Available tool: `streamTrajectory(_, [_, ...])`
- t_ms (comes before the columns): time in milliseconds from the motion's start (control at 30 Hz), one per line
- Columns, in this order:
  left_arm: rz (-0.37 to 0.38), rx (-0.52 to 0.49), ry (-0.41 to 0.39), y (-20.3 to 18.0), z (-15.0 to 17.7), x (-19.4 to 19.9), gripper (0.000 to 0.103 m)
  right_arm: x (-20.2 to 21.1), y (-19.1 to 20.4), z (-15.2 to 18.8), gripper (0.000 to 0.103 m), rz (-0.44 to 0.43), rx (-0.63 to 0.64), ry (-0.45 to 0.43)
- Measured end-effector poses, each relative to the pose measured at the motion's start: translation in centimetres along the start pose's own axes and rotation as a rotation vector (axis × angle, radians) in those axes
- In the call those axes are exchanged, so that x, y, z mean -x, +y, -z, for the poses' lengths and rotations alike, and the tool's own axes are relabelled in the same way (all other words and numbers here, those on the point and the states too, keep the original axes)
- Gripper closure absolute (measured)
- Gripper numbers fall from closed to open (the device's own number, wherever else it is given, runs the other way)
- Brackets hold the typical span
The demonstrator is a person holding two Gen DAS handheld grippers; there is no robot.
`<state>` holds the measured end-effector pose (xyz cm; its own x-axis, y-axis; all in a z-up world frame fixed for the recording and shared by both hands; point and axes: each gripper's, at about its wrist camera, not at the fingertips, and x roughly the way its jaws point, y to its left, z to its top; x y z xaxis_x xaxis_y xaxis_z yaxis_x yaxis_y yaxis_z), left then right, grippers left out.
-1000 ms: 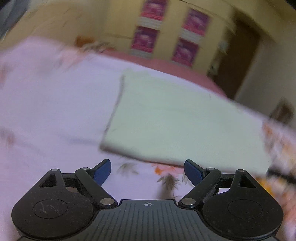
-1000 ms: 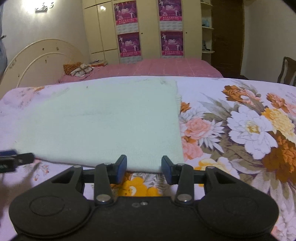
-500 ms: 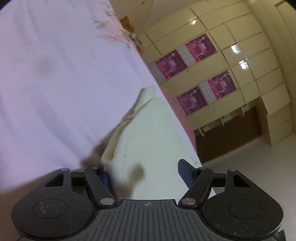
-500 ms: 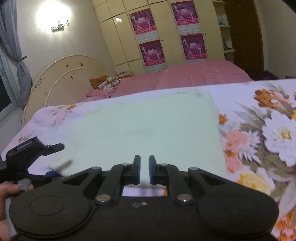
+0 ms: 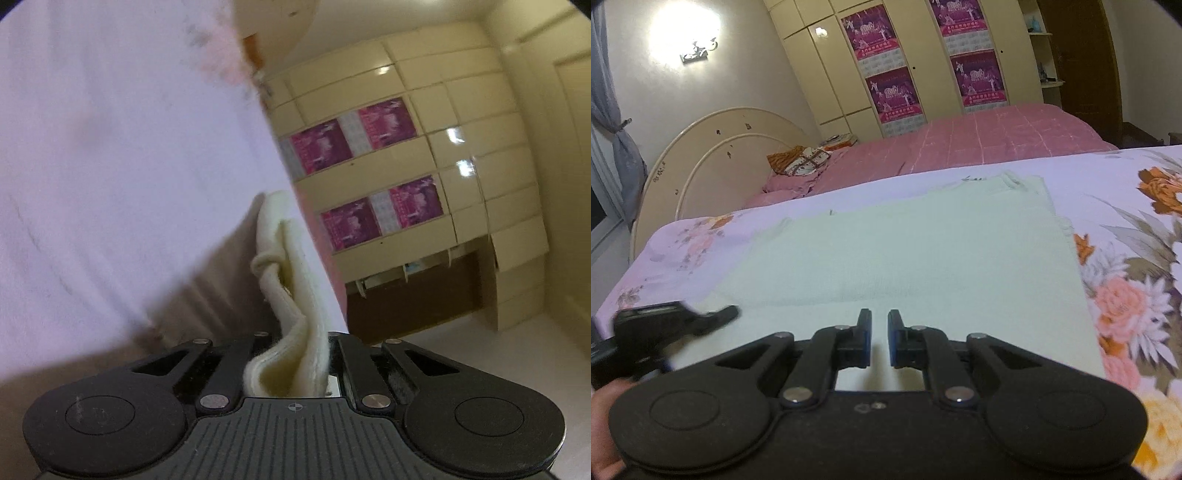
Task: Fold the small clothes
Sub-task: 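Grasp the sweater edge with the left gripper, fold it over, release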
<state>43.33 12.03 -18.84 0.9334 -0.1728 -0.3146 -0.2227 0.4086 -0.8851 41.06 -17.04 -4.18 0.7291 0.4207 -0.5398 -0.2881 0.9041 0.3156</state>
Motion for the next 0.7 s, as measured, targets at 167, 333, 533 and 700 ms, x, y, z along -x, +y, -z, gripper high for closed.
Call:
streamTrajectory(167, [-0.063,0.013,0.056,1.7,-0.5,-2.2,0.096,-2.8,0.9,-1.2,0.093,-0.019,0.008,0.004])
streamTrajectory(333, [-0.070,-0.020,0.078,0.8,-0.9,-3.5,0.096,-6.3,2.0,-0.7,0.098,0.045,0.075,0.100])
streamTrajectory(533, [-0.087,-0.166,0.100,-2.6,-2.3,-3.1,0.096,-6.2,2.2,-0.1,0.099,0.061,0.094,0.076])
streamTrajectory(700, [-0.023,-0.333,0.136,-9.0,-2.9,-3.0,0.096,-6.4,2.1,0.0,0.099,0.035,0.045,0.067])
